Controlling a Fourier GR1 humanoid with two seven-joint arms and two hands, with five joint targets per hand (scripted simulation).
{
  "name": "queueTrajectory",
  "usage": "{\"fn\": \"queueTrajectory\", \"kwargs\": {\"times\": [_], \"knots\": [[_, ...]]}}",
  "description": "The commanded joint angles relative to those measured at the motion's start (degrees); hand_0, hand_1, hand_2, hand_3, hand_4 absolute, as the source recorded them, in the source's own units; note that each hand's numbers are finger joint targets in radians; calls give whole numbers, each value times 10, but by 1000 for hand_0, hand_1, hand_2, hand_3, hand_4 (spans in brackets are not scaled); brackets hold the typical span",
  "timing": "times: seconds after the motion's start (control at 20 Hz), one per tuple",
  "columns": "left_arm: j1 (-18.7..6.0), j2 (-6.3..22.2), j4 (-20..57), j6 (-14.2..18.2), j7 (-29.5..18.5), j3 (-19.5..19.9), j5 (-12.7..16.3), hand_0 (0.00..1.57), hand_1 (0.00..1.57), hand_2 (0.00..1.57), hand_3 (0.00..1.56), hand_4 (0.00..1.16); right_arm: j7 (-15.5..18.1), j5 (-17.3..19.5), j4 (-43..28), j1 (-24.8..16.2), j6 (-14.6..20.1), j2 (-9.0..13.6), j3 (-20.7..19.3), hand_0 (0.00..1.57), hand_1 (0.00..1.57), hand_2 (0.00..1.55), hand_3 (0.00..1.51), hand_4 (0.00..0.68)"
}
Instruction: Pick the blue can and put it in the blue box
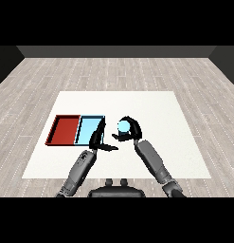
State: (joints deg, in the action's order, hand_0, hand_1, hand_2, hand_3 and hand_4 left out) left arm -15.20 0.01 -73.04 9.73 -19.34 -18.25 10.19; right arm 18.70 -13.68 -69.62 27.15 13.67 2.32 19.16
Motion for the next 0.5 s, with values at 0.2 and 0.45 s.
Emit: {"fn": "queueTrajectory", "kwargs": {"times": [0.2,0.45], "knots": [[-62,0,93,26,-11,-22,30,0,0,0,0,0,-20,20,0,34,-17,-23,-24,1404,1404,1439,1402,669],[-75,0,108,30,-3,-37,50,0,0,0,0,0,-1,4,24,53,-7,-23,-6,1402,1402,1446,1411,682]]}}
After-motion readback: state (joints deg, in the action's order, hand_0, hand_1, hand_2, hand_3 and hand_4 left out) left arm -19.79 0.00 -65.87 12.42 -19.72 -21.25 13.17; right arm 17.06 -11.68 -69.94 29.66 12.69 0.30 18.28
